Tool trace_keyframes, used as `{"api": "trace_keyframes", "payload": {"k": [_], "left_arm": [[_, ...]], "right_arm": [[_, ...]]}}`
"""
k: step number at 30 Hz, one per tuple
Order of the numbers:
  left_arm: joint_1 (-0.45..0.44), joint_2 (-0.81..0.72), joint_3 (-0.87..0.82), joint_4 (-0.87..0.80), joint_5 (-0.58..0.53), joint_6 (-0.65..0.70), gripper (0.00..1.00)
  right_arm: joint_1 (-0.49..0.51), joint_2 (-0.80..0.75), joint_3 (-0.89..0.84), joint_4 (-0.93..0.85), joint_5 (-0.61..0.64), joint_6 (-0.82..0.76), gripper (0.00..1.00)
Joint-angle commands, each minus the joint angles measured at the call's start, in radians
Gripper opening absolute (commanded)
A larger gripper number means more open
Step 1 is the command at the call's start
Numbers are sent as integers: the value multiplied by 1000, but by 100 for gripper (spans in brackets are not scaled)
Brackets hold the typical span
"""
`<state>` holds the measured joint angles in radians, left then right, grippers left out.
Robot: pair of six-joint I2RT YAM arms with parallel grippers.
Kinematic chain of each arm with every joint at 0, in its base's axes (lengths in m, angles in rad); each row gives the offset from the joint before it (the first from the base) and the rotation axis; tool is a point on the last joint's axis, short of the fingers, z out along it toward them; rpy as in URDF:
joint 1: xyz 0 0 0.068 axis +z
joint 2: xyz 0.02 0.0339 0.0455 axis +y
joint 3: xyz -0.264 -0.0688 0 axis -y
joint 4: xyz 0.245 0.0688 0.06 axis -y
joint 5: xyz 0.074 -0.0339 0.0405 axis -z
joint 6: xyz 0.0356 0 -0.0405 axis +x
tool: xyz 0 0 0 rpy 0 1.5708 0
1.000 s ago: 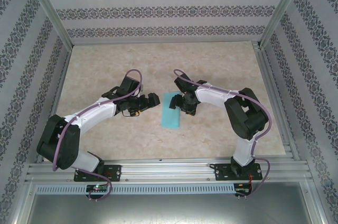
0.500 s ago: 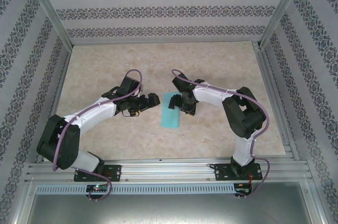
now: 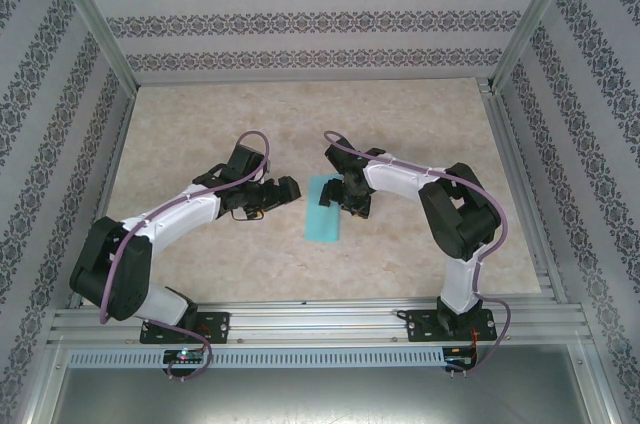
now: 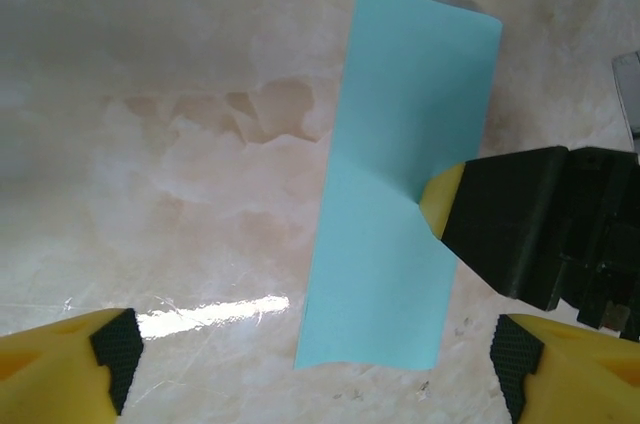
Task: Fold a paper plane with a square sheet of paper (pick it up from the middle)
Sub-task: Fold the square sheet of paper in half at the center of the table.
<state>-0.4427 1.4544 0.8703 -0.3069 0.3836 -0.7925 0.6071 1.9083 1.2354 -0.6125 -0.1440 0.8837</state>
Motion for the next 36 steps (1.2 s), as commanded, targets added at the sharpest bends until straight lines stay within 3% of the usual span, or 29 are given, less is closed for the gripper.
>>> {"api": "trace_keyframes", "payload": {"k": [1,9,13,27,36], "left_arm": [[6,23,24,-38,-18,7,76],[2,140,106,-21,35,-26,10],[-15,224,177,-17,55,-33,0],[-63,421,325,-3,85,-63,0],[-60,322,287,-147,-172,-85,0]], "right_arm": [[14,78,-19,3,34,-17,78],[15,87,-25,-4,43,-18,78],[14,93,-27,-6,48,-17,78],[16,106,-37,6,42,-21,78],[12,84,-41,4,43,-55,77]]}}
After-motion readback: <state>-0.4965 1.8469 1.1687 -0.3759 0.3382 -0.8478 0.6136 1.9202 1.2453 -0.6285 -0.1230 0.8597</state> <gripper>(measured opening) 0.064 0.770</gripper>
